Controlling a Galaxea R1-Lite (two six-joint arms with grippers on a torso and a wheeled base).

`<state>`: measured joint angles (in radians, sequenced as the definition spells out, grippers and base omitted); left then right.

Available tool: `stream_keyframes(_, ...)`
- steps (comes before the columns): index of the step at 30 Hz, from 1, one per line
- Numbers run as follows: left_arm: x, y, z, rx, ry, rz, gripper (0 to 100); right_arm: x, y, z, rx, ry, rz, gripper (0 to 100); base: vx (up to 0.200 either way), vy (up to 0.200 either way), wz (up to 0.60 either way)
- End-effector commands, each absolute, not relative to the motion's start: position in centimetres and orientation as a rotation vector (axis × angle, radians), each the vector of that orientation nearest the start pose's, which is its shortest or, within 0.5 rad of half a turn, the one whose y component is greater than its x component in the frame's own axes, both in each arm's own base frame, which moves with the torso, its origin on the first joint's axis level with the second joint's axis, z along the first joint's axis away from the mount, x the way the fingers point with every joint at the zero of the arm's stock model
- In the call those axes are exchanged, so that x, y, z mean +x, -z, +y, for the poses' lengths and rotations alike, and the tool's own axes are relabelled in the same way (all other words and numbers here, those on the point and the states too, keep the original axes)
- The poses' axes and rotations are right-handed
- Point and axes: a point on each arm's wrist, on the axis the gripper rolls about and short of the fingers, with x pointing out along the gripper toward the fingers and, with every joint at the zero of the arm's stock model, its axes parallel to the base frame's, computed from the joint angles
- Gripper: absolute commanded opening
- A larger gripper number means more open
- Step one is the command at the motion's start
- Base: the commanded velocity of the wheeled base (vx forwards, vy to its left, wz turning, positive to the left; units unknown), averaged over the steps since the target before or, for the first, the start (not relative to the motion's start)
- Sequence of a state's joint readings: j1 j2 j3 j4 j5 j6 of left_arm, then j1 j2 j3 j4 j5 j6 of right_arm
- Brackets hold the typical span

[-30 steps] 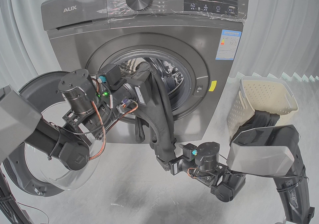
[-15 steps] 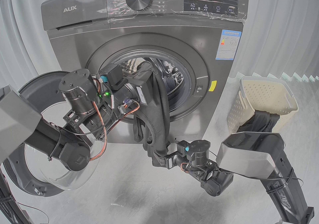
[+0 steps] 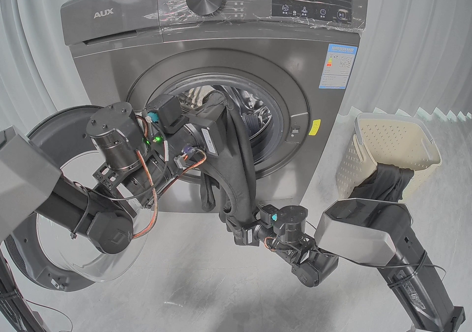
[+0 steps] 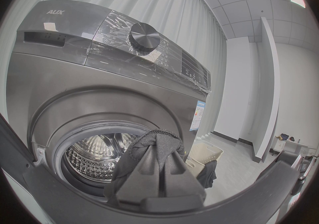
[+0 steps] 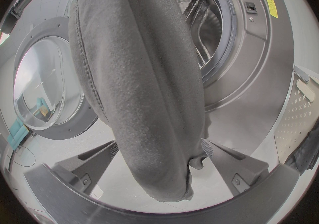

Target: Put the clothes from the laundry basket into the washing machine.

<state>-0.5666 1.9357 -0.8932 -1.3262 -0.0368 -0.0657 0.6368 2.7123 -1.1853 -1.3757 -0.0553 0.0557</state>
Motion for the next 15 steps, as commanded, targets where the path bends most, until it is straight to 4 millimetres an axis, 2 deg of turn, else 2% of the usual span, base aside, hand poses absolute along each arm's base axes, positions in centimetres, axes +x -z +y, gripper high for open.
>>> stream_keyframes(1,30.2,-19.6,-19.3,-0.139,0.608,-0.258,0,37.0,7.3,27.5,0.003,-0.579,0.160,0,0.000,0.000,0.00)
stream_keyframes(7,30.3,-19.1,-18.9,-0.134,0.597,-0.247,0,37.0,6.4,27.0,0.014,-0.572,0.145,0,0.000,0.000,0.00)
stream_keyframes(10,30.3,-18.6,-18.5,-0.128,0.591,-0.232,0,36.4,3.7,26.1,0.026,-0.563,0.126,0,0.000,0.000,0.00)
stream_keyframes(13,30.4,-18.4,-18.1,-0.127,0.582,-0.230,0,35.8,2.4,25.5,0.033,-0.562,0.116,0,0.000,0.000,0.00)
stream_keyframes(14,30.4,-18.1,-17.7,-0.125,0.571,-0.229,0,34.9,0.9,24.8,0.036,-0.562,0.107,0,0.000,0.000,0.00)
stream_keyframes(15,30.5,-18.0,-17.5,-0.124,0.565,-0.228,0,34.4,0.2,24.3,0.035,-0.561,0.110,0,0.000,0.000,0.00)
